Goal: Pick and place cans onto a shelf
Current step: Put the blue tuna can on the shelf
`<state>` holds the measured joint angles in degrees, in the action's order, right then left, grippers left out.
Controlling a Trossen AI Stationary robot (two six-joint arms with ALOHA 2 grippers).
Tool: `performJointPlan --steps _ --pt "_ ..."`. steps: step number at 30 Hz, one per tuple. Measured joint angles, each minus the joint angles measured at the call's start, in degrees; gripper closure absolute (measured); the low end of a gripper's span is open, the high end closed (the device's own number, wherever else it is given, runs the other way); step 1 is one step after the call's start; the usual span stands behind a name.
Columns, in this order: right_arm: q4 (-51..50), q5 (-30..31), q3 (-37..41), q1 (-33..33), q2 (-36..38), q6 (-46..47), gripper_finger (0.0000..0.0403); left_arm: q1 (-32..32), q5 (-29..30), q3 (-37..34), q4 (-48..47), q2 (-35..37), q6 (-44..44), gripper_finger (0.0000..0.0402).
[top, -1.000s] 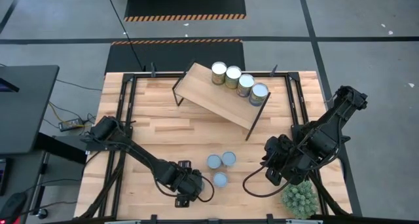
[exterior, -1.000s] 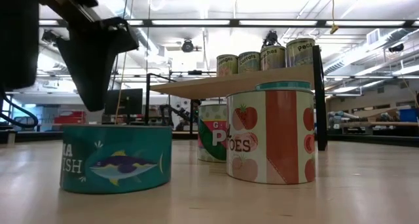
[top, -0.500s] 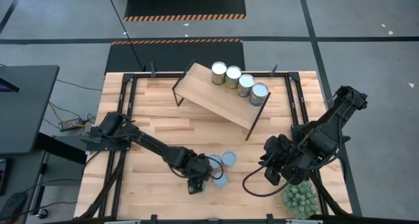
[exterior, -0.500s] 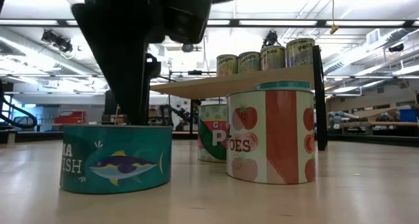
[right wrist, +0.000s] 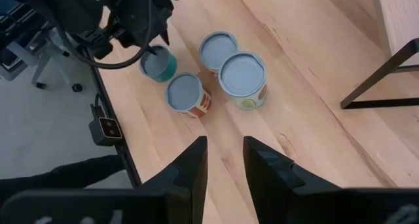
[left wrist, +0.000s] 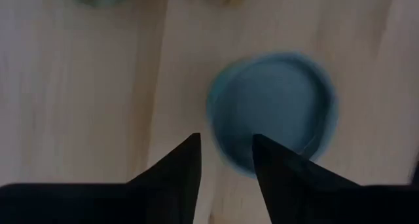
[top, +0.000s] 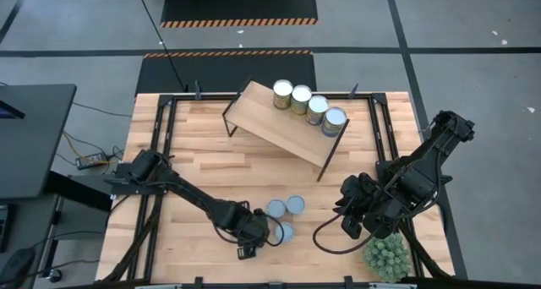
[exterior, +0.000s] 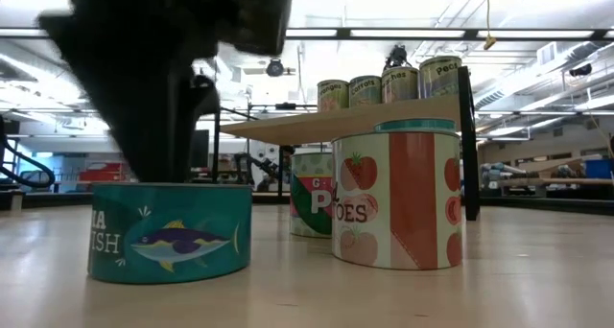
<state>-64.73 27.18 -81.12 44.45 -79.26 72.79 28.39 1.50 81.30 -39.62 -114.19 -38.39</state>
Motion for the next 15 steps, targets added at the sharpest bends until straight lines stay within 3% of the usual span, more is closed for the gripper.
performJointPlan --steps 6,15 --pt "0.8 0.0 0.0 -0.7 0.0 -0.8 0.0298 -0.2 -2.9 0.2 0.1 -1.6 -0.9 0.029" --pt "1.8 -0.1 0.0 -1.1 0.0 -2.5 0.0298 -0.3 -3.5 0.2 0.2 -1.8 0.0 0.0392"
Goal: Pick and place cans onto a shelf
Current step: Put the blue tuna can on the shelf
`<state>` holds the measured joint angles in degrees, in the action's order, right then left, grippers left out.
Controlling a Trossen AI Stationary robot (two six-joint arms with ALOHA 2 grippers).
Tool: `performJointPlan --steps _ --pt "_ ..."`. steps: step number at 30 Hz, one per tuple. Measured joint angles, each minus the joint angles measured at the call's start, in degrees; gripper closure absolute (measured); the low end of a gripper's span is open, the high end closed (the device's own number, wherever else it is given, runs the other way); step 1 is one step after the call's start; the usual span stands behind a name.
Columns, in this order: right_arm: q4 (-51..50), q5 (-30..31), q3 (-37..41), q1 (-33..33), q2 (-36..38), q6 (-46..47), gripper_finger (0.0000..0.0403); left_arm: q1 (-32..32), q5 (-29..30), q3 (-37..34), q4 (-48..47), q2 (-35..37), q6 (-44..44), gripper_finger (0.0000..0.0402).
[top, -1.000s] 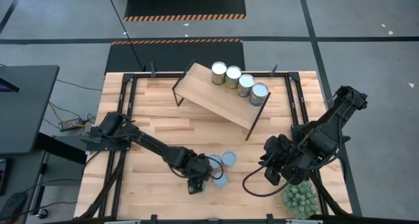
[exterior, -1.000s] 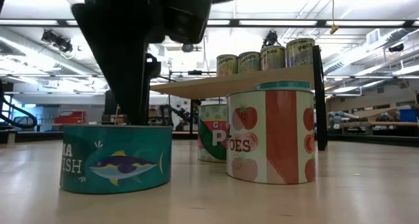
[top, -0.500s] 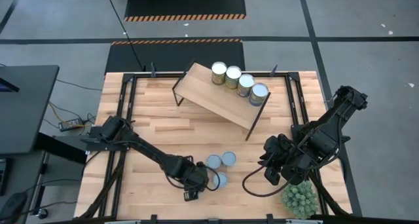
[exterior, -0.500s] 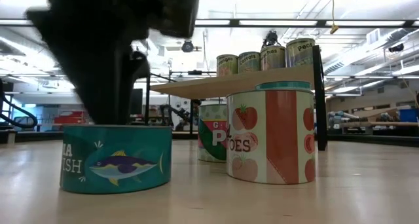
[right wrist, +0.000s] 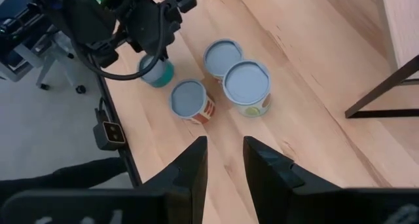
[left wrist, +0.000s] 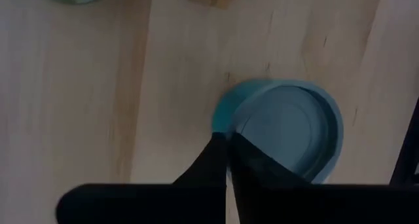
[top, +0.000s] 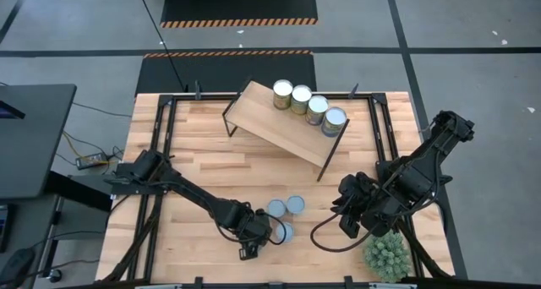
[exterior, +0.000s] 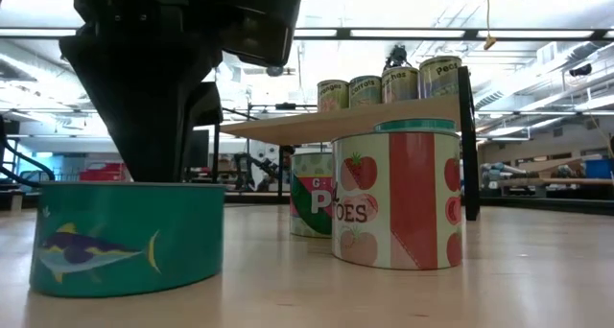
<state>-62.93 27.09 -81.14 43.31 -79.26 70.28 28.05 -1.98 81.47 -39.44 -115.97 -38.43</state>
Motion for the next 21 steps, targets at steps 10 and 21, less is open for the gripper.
performJointPlan --steps 10,21 --pt "-0.1 -0.5 0.0 0.0 0.0 -0.7 0.0298 -1.2 2.7 -0.3 -1.6 1.1 1.4 0.0398" --pt "-0.1 -1.2 0.0 0.0 0.0 -1.6 0.0298 -6.7 -1.9 -0.4 -5.5 2.8 10.6 0.04"
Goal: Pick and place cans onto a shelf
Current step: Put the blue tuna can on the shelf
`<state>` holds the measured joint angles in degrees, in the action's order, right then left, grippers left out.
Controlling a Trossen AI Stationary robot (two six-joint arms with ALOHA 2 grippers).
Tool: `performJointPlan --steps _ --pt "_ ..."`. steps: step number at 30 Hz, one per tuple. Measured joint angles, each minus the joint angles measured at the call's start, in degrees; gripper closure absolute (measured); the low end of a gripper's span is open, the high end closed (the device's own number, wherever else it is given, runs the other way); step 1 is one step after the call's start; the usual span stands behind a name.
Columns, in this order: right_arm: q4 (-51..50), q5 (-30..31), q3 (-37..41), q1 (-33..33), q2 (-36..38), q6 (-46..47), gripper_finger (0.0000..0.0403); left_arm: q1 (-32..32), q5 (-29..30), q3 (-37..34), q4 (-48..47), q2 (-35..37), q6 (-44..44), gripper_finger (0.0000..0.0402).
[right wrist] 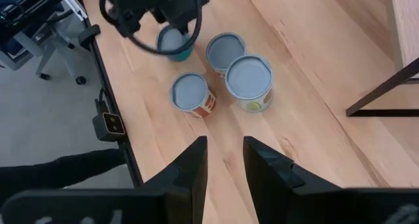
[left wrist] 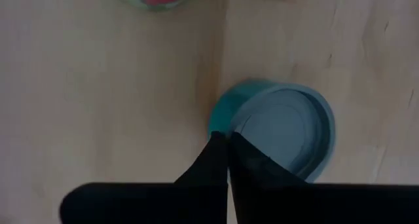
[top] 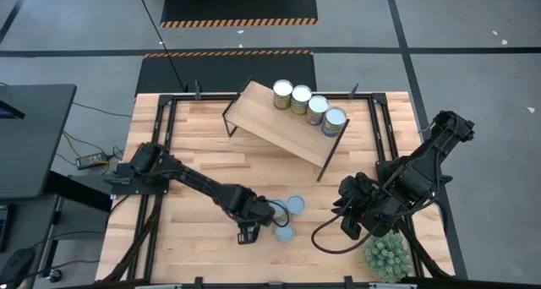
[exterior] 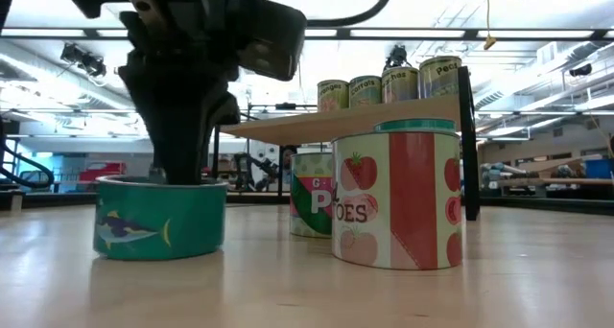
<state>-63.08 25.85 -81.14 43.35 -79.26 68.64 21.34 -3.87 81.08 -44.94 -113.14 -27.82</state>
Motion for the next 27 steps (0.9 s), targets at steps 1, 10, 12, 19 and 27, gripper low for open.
performJointPlan --steps 1,10,12,19,27 --pt "0.0 0.0 0.0 0.0 0.0 0.0 0.0298 -0.5 -0.1 0.0 -0.1 0.3 0.8 0.04" --pt "-0.1 0.0 0.0 0.0 0.0 0.2 0.0298 -5.2 -1.1 0.2 -1.5 3.6 7.9 0.0401" --pt "-0.1 0.0 0.0 0.0 0.0 0.4 0.0298 -6.4 -2.1 0.2 -1.9 4.4 8.9 0.0401" --pt "0.0 -0.9 0.0 -0.2 0.3 3.4 0.0298 -11.0 -3.9 1.3 -5.1 7.0 11.4 0.0401" --pt "-0.6 -2.4 0.0 -2.1 1.4 3.4 0.0298 -17.8 -3.2 11.4 -10.0 7.3 13.6 0.0401"
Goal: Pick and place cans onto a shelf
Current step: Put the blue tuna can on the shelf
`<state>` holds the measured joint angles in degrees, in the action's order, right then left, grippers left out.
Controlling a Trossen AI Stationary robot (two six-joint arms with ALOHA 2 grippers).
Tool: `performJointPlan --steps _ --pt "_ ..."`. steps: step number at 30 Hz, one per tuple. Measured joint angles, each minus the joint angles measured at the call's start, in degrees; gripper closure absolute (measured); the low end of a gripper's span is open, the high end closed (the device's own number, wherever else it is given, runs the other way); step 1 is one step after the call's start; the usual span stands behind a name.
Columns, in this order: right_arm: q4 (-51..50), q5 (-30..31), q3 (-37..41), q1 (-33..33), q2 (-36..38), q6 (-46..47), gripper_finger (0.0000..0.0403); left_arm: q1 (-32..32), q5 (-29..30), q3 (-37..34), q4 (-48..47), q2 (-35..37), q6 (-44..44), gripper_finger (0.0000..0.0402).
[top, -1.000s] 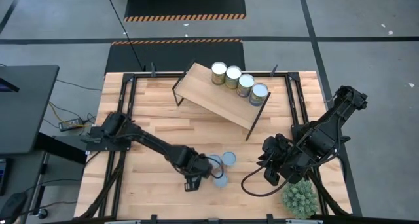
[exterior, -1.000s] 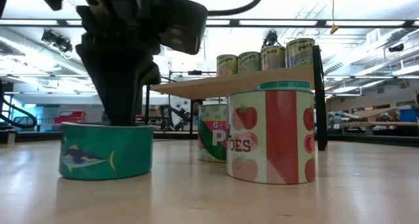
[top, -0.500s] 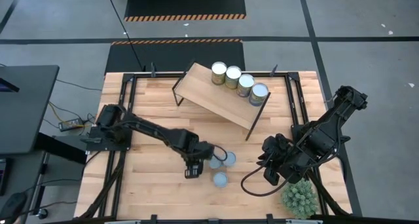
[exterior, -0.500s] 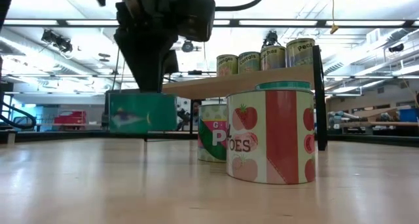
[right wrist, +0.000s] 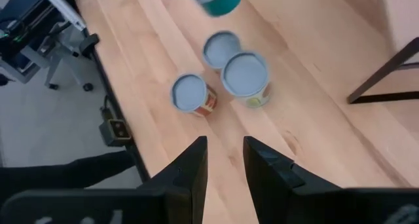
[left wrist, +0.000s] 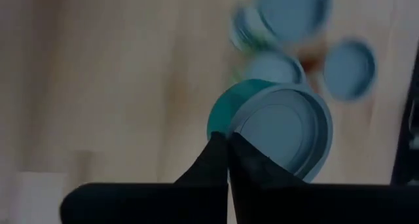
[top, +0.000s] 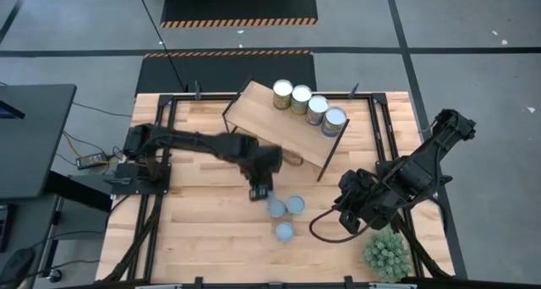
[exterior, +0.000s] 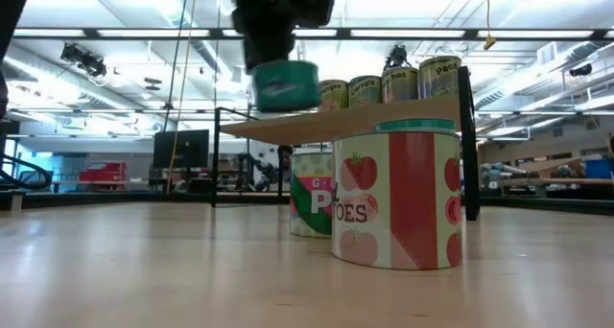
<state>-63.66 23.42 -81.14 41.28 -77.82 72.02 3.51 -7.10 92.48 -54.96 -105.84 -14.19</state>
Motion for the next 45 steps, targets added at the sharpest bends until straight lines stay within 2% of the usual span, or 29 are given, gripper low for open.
performJointPlan --steps 9,15,22,32,40,45 --pt "-1.0 2.4 0.0 -2.1 0.7 -1.2 0.0298 -10.9 5.5 9.7 -4.0 0.1 -1.1 0.0401" --pt "-0.8 2.4 0.0 -3.2 0.7 -2.6 0.0298 -18.6 5.9 10.5 -4.6 0.1 -6.2 0.0401" --pt "0.3 2.4 0.0 -4.0 0.7 -3.9 0.0298 -23.6 9.9 10.5 -5.1 0.1 -7.7 0.0401" --pt "4.1 2.5 0.0 -5.7 0.6 -6.3 0.0298 -27.1 9.5 10.2 -5.0 -1.1 -12.8 0.0401" --pt "5.2 2.5 0.0 -5.9 0.6 -7.5 0.0298 -26.2 8.4 10.2 -5.0 -1.1 -18.4 0.0396" --pt "5.8 2.7 0.0 -5.9 0.6 -7.8 0.0298 -24.9 11.0 10.2 -4.8 -1.1 -20.3 0.0395"
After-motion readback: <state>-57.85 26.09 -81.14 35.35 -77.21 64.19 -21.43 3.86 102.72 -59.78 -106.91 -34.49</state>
